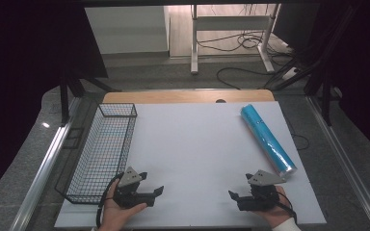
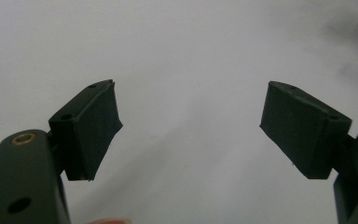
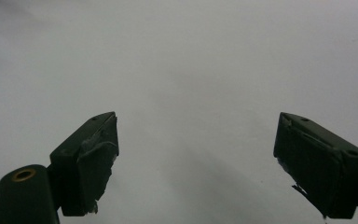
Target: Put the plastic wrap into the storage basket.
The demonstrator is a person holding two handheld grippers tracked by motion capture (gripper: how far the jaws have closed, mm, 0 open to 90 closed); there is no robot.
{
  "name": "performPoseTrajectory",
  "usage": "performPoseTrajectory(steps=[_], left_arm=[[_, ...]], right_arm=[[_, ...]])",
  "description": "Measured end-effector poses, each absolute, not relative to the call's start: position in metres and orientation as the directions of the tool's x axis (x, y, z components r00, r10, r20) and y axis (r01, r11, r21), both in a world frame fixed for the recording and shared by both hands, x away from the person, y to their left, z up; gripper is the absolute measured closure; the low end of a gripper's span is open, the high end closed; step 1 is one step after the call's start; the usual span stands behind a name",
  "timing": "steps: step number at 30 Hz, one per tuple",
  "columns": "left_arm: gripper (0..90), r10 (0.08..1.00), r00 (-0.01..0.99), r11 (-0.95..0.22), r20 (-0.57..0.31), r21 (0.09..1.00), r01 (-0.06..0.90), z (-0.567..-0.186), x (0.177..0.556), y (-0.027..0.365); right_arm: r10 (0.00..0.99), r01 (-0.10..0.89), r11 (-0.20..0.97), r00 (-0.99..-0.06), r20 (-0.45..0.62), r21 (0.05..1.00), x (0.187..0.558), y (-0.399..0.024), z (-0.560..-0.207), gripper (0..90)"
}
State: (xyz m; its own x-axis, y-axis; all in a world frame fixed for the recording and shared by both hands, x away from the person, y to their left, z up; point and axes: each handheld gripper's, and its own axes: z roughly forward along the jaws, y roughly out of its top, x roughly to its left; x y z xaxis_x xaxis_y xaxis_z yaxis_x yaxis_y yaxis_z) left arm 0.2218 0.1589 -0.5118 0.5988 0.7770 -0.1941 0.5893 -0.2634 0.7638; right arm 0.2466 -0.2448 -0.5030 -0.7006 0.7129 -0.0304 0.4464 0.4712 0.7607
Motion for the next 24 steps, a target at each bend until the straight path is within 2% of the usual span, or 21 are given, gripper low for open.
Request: performPoseTrajectory(steps=[16,24], left_arm=[[19.9,0.767,0.606,-0.264,-0.212,0.756,0.598,-0.5106,0.2204,0.1560],[20.4,0.757,0.617,-0.272,-0.215,0.755,0.597,-0.5098,0.2210,0.1533]], right_arm=[[0.698,0.451,0.472,-0.716,-0.008,0.757,0.2417,-0.2407,-0.4974,16.4],[0.669,0.446,0.472,-0.743,0.020,0.760,0.2515,-0.2380,-0.4968,18.2]])
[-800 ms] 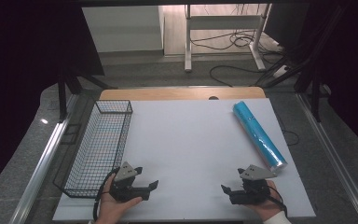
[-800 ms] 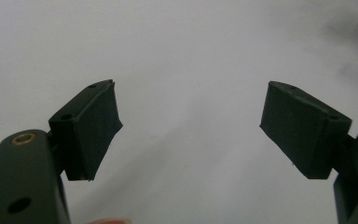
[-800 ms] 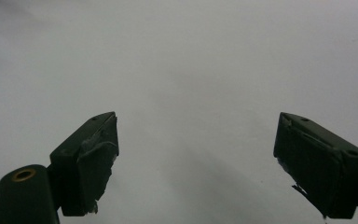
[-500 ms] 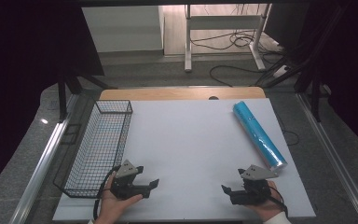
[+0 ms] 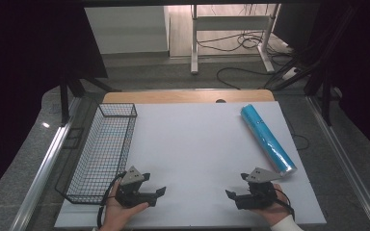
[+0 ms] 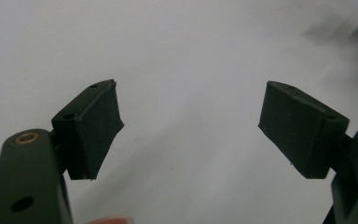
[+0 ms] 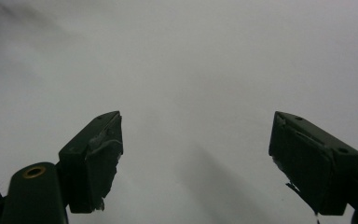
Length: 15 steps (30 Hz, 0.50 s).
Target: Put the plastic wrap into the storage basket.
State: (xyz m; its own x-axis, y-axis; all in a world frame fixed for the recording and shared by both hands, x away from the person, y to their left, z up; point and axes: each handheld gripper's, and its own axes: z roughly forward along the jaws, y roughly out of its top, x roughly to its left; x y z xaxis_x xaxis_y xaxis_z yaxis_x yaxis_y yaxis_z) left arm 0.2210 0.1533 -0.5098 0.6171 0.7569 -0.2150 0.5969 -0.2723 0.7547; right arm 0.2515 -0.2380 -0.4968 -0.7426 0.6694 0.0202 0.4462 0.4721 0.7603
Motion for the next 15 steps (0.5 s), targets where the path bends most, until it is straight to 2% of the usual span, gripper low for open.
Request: performPoseTrajectory(steps=[9,11,15], left_arm=[[20.2,0.753,0.631,-0.295,-0.188,0.761,0.578,-0.510,0.214,0.153],[20.0,0.757,0.631,-0.302,-0.171,0.764,0.570,-0.511,0.210,0.152],[20.0,0.754,0.628,-0.291,-0.192,0.760,0.581,-0.513,0.207,0.152]], right_arm=[[0.635,0.393,0.511,-0.772,-0.028,0.764,0.258,-0.229,-0.495,19.8],[0.641,0.384,0.504,-0.767,-0.036,0.774,0.259,-0.228,-0.490,23.1],[0.646,0.389,0.494,-0.763,-0.028,0.778,0.262,-0.228,-0.480,24.6]])
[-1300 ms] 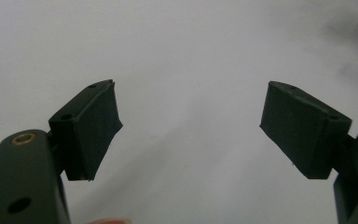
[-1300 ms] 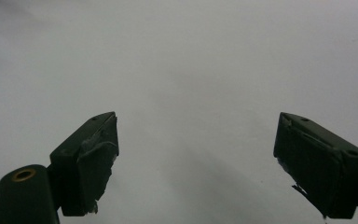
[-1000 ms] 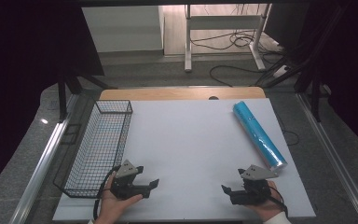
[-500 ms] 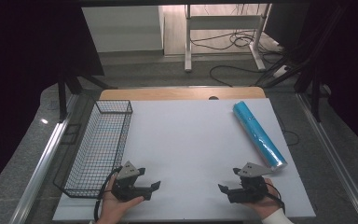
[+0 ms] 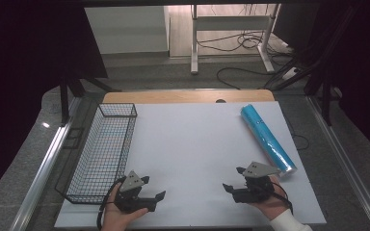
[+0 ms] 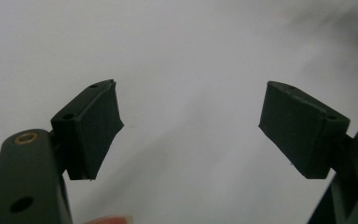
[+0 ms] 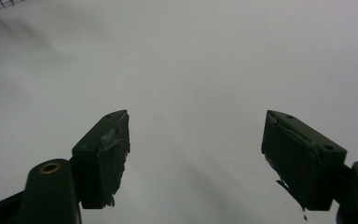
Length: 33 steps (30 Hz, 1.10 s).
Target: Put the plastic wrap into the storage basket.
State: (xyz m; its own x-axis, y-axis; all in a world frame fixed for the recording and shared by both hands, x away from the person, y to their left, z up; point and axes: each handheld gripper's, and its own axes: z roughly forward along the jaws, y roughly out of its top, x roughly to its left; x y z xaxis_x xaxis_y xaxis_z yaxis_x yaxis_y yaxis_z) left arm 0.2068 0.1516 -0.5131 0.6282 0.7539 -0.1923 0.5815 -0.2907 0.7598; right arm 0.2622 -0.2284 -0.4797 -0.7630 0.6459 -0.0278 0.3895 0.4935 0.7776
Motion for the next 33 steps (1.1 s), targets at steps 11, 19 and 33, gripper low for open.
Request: performPoseTrajectory(steps=[11,19,33], left_arm=[[20.1,0.744,0.643,-0.300,-0.183,0.768,0.566,-0.510,0.205,0.152],[20.0,0.741,0.647,-0.309,-0.179,0.765,0.565,-0.511,0.206,0.149],[19.9,0.745,0.644,-0.312,-0.174,0.762,0.567,-0.512,0.206,0.150]], right_arm=[[0.755,0.489,0.533,-0.643,-0.128,0.691,0.331,-0.251,-0.422,24.7],[0.833,0.612,0.494,-0.537,-0.135,0.617,0.384,-0.281,-0.418,20.6],[0.902,0.776,0.413,-0.420,-0.099,0.477,0.444,-0.311,-0.449,17.8]])
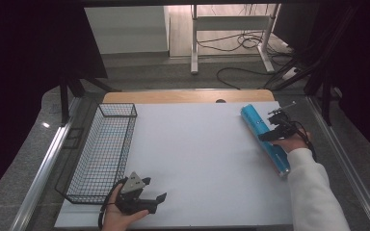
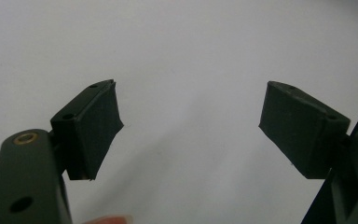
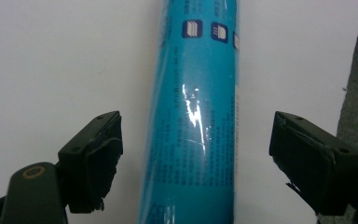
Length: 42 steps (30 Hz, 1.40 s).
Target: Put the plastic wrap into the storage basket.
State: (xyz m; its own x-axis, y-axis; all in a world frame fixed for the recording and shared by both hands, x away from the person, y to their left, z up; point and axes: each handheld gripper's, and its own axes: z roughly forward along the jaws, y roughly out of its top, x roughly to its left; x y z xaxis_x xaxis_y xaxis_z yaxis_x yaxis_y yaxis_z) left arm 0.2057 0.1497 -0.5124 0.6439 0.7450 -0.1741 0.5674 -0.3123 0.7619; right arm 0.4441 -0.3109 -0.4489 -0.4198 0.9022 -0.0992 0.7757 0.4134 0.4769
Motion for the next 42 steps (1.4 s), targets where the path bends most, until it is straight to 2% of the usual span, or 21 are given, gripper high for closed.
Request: performPoseTrajectory(steps=[14,19,21,30,42], left_arm=[[19.9,0.745,0.645,-0.321,-0.171,0.755,0.571,-0.515,0.207,0.149],[19.9,0.746,0.644,-0.320,-0.171,0.755,0.572,-0.515,0.207,0.149],[19.9,0.747,0.643,-0.320,-0.172,0.755,0.573,-0.515,0.207,0.149],[19.9,0.749,0.642,-0.321,-0.166,0.756,0.570,-0.515,0.206,0.151],[19.9,0.753,0.636,-0.315,-0.169,0.756,0.573,-0.515,0.207,0.152]], right_arm=[[0.912,0.856,0.399,-0.408,-0.043,0.328,0.459,-0.315,-0.474,22.2],[0.913,0.869,0.396,-0.408,-0.023,0.296,0.463,-0.314,-0.481,25.0],[0.911,0.870,0.397,-0.413,-0.006,0.291,0.465,-0.314,-0.483,29.7],[0.930,0.903,0.348,-0.367,0.031,0.251,0.469,-0.314,-0.482,32.0],[0.925,0.936,0.241,-0.302,0.232,0.258,0.471,-0.330,-0.478,32.1]])
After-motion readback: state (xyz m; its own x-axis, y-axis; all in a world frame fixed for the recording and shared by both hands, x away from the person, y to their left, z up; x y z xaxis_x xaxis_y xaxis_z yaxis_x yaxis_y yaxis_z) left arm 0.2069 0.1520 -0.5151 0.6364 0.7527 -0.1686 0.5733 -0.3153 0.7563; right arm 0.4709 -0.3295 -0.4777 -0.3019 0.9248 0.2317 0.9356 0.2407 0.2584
